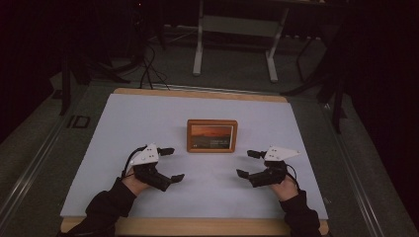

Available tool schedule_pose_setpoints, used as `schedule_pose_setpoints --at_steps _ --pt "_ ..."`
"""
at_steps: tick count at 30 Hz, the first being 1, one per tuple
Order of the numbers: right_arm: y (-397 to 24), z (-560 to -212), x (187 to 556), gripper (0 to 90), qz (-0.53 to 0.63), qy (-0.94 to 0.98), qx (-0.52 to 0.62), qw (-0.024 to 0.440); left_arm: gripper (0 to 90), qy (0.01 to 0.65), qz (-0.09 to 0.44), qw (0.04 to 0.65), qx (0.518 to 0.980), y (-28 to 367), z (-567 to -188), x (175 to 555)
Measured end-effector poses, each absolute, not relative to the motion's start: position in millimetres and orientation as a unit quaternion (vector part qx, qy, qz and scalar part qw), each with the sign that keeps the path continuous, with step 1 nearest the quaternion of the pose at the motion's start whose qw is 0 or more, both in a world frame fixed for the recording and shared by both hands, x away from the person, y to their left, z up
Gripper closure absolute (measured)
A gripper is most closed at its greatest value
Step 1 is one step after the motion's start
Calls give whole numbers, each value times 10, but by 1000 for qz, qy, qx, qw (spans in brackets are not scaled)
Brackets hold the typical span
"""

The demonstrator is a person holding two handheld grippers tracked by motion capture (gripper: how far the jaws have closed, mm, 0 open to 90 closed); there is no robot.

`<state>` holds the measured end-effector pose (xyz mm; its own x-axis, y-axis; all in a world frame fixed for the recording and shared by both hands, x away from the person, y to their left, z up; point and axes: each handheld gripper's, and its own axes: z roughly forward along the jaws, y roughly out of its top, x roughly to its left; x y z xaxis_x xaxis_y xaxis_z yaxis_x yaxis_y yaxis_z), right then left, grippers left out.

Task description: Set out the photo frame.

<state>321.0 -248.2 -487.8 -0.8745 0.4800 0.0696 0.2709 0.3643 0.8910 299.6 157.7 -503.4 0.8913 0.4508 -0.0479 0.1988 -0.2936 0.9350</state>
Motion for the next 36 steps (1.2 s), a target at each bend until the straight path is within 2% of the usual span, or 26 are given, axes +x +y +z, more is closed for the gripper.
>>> schedule_pose_setpoints --at_steps 27,36 --pt "-2729 -5092 2794 142 522 804 257 125 25 232 118 547 796 1946 -5176 2723" --pt "-2817 -5191 2768 142 519 801 276 114 24 231 120 547 796 1947 -5232 2711"
